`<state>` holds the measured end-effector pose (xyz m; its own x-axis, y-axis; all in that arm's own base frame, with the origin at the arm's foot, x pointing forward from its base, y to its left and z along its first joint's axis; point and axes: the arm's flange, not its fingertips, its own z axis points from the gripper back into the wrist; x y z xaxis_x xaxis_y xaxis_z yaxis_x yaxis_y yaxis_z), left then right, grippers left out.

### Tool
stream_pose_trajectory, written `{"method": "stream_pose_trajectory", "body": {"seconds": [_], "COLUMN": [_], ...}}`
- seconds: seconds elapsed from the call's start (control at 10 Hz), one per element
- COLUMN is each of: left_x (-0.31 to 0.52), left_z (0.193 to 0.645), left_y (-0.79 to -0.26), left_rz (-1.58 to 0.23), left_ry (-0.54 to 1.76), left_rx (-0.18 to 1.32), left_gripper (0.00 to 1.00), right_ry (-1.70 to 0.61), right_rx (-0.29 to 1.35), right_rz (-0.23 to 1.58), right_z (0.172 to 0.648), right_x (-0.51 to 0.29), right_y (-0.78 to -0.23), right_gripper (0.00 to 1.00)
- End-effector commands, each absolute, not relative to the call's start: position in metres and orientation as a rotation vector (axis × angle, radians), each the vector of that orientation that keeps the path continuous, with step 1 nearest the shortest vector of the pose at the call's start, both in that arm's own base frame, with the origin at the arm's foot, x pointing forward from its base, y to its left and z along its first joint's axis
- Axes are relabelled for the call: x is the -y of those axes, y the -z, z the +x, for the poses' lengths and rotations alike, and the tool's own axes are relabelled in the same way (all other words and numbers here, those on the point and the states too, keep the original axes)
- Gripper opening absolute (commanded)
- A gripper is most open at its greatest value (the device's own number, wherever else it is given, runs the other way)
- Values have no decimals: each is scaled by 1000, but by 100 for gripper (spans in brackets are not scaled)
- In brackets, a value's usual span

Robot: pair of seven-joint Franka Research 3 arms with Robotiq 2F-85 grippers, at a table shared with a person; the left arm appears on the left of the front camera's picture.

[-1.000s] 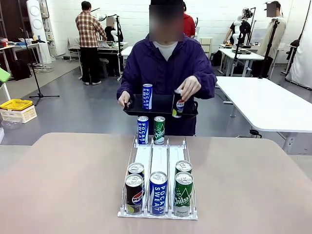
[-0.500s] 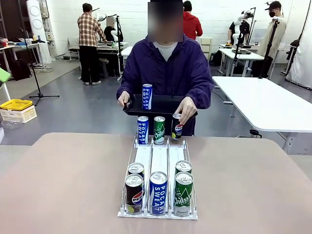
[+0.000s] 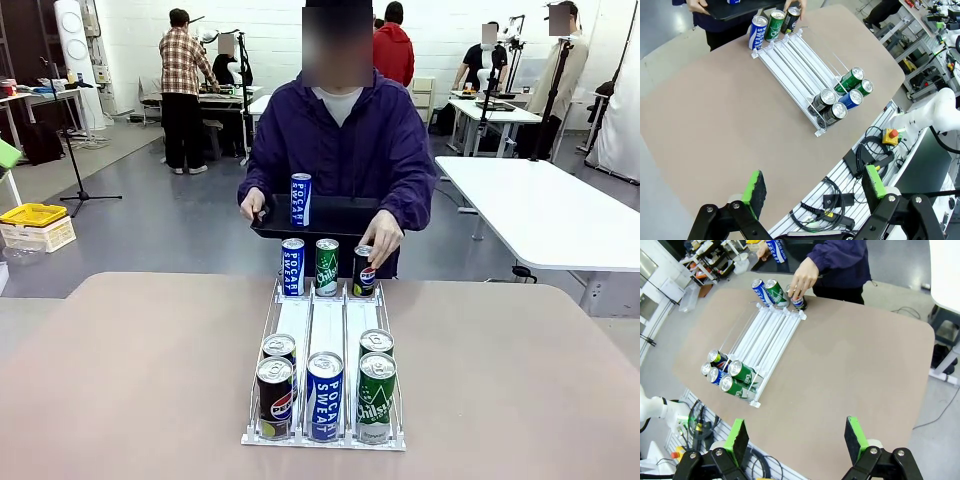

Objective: Retrieve and hand over the desired beverage to the person.
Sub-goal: Pick up another can of the same type that the person held from the Automatic Can Dispenser.

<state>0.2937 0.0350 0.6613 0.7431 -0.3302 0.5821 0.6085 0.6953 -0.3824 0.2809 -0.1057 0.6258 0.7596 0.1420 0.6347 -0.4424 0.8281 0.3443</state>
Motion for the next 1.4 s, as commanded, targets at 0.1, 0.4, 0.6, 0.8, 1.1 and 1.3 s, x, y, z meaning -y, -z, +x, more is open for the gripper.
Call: {"method": "stream_pose_trajectory", "body": {"seconds": [0.1, 0.4, 0.6, 0.8, 1.1, 1.3], "left_x": [-36, -36, -36, -35, 47, 141], "left_z": [294, 294, 294, 294, 312, 330], "left_y": [-662, -662, -662, -661, -663, -647], "left_rz": [-605, -605, -605, -597, -524, -243], "left_ry": [566, 566, 566, 549, 551, 436], "left_rx": [512, 512, 512, 503, 358, 257], "left_gripper": [100, 100, 100, 100, 100, 100], "right_ry": [-352, -352, -352, -352, -352, -352], "right_rx": [646, 646, 646, 646, 646, 646], "right_rz": [540, 540, 540, 540, 540, 540], "right_z": [283, 283, 283, 283, 283, 283], "right_x": [105, 105, 105, 105, 105, 105], "right_y": [-627, -627, -627, -627, -627, -627], "right_gripper": [100, 100, 100, 100, 100, 100]}}
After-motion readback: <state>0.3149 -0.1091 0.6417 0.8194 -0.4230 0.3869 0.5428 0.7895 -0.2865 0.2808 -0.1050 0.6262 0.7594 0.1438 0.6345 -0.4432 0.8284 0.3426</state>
